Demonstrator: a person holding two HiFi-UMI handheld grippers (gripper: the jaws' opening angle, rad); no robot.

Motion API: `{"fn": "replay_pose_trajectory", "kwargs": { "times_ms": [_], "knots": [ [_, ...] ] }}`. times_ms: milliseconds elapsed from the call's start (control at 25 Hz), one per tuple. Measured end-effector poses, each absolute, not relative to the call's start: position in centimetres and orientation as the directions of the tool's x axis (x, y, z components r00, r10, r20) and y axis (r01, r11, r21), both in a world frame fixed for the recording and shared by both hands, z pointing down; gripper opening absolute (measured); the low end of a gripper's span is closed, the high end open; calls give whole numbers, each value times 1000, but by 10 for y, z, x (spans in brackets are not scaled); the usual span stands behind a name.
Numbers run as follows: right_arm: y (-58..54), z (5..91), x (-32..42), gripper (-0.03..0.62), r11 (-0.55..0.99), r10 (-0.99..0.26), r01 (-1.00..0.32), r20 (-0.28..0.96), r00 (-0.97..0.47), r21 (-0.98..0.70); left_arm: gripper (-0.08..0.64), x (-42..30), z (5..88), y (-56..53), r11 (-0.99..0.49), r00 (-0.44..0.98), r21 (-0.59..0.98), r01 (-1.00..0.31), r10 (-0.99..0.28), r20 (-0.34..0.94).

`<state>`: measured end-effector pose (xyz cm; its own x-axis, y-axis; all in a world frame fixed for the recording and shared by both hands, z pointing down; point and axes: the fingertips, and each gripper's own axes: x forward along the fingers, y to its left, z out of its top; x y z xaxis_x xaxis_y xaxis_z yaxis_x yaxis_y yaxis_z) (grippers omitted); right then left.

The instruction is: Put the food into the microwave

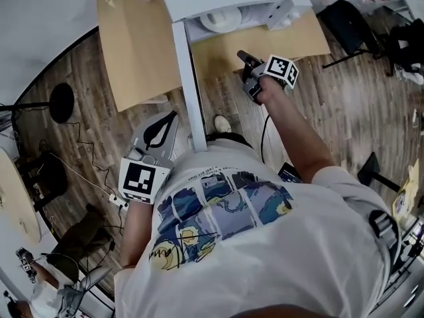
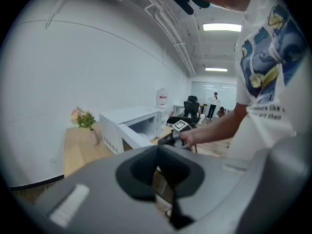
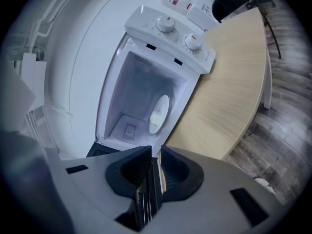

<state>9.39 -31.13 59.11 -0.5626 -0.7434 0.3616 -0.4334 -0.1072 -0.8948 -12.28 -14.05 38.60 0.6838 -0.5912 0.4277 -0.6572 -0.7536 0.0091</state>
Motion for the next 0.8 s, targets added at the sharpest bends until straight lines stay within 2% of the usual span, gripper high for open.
{"fn": "replay_pose_trajectory", "kwargs": {
  "times_ms": [360,800],
  "knots": [
    [-260,571,89,13,-44,-736,-504,369,-568,-863,8,-112,382,-133,-813,745,4,-583,-532,403],
    [-212,543,78,8,33,-720,-548,360,-593,-836,8,-100,379,-122,-855,796,9,-518,-478,371]
  ]
}}
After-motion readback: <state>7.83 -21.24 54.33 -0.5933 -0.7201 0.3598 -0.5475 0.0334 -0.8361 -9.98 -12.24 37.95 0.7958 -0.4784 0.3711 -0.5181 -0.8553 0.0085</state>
